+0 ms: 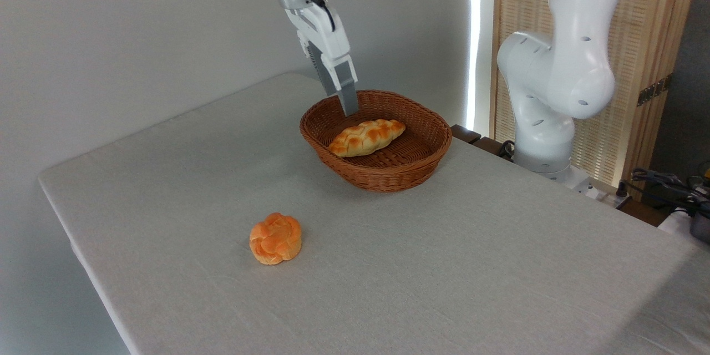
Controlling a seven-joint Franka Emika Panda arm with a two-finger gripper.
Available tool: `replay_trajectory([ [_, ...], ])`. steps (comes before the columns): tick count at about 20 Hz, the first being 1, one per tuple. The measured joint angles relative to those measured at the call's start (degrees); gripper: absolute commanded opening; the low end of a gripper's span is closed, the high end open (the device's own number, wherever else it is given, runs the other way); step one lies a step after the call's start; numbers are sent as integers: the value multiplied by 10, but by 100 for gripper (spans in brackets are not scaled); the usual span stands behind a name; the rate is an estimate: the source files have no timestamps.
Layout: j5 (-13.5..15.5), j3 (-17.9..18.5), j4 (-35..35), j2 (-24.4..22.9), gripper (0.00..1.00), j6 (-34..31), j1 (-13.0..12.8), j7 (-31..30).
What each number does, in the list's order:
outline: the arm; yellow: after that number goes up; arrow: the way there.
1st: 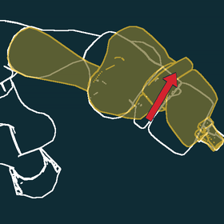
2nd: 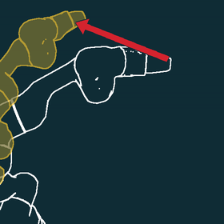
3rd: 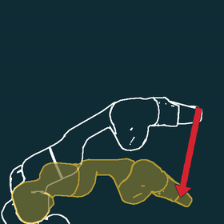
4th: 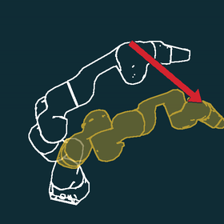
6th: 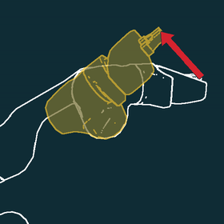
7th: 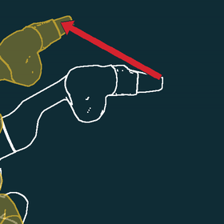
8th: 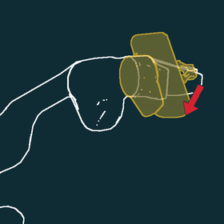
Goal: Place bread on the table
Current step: 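Lower the gripper onto the braided roll and close on it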
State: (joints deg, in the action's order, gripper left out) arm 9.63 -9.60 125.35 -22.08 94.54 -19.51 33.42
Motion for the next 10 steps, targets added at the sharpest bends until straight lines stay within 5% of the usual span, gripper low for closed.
replay_trajectory([
  [10, 1, -31, 94, -3, 100, 84, -22, -14],
])
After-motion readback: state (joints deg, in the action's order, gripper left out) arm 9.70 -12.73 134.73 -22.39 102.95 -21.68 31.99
